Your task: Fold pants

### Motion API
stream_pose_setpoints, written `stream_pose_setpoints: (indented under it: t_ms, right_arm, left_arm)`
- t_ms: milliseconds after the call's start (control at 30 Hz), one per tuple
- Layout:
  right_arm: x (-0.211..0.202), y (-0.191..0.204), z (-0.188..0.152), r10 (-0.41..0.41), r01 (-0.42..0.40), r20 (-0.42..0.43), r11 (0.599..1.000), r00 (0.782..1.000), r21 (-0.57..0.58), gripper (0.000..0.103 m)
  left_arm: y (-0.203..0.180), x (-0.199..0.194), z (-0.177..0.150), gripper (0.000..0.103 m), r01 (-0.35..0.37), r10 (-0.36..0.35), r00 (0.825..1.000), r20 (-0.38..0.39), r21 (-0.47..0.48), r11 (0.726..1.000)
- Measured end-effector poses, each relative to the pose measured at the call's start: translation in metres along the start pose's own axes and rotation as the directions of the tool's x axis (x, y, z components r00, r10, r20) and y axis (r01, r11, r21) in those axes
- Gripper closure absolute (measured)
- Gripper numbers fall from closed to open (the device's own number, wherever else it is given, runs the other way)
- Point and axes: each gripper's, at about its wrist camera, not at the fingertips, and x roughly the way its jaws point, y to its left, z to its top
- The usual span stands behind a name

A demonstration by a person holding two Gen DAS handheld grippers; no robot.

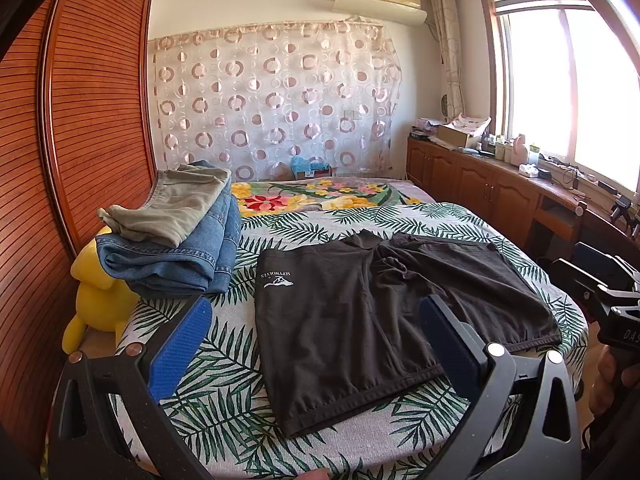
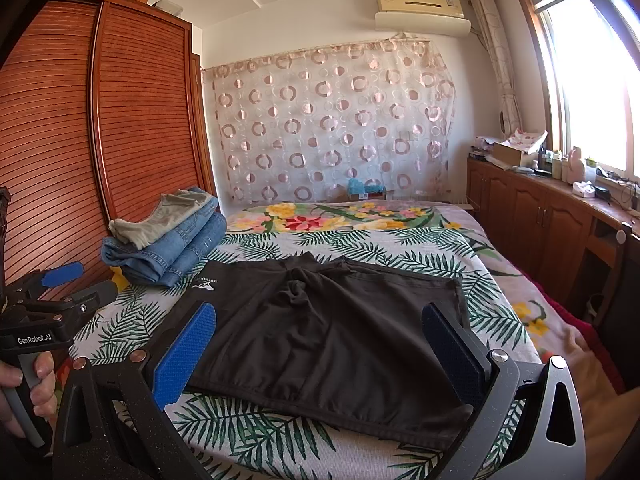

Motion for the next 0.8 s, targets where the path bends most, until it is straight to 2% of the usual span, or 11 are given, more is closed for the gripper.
stream_pose_setpoints:
  t_ms: [800]
  right_arm:
    - [-0.0002,0.0024,-0.0008,0.002,-0.002,0.0,1.0,1.0,0.0,0.0]
  left_arm:
    - [0.0011,-0.0072,0.0054,0.0,-0.003,0.003,1.0,0.008,0.0,1.0]
